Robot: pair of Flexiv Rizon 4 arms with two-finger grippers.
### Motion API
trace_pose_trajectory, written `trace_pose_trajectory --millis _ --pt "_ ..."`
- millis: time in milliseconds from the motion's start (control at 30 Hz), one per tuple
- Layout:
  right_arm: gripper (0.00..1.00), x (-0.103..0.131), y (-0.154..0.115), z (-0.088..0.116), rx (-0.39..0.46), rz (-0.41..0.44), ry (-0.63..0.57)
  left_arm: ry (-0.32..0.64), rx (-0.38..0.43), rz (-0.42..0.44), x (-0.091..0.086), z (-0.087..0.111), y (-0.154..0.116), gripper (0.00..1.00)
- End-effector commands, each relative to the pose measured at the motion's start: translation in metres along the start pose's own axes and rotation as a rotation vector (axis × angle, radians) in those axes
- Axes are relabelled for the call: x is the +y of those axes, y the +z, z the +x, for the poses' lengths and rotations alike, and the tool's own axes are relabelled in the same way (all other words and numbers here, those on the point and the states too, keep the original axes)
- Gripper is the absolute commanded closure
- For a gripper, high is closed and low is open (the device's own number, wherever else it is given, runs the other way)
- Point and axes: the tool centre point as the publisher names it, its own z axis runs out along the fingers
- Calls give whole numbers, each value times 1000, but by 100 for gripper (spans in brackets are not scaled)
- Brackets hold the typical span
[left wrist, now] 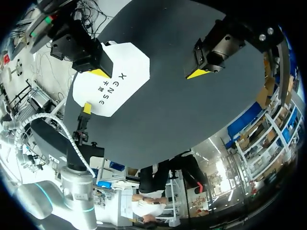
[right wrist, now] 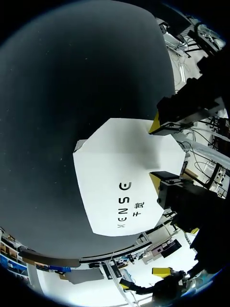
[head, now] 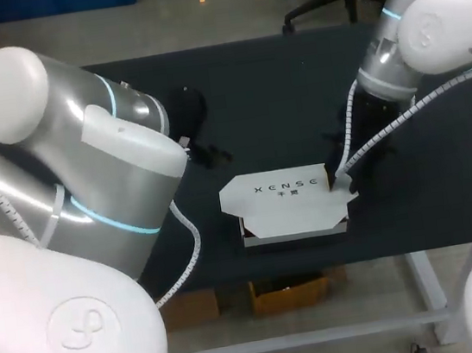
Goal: Assemble the packaging by folding the flat box into shape, placing the metal phone stand inside, and closing the box properly
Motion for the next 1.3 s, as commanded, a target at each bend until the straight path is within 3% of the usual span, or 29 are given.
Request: trace_pose_trajectory --millis 33,100,467,700,1300 --pt "54 -4 2 -1 -2 -14 1 0 -20 -327 -4 4 3 0" --pt "54 -4 3 -1 -3 -19 2 0 -20 -327 -4 4 3 0" --pt "55 -6 7 -3 -4 -25 12 -307 29 -418 3 35 3 0" --pt "55 -6 8 -2 -5 -28 15 -536 18 -563 0 51 13 0" --pt "55 -7 5 0 -18 -58 0 -535 27 -569 0 51 14 0"
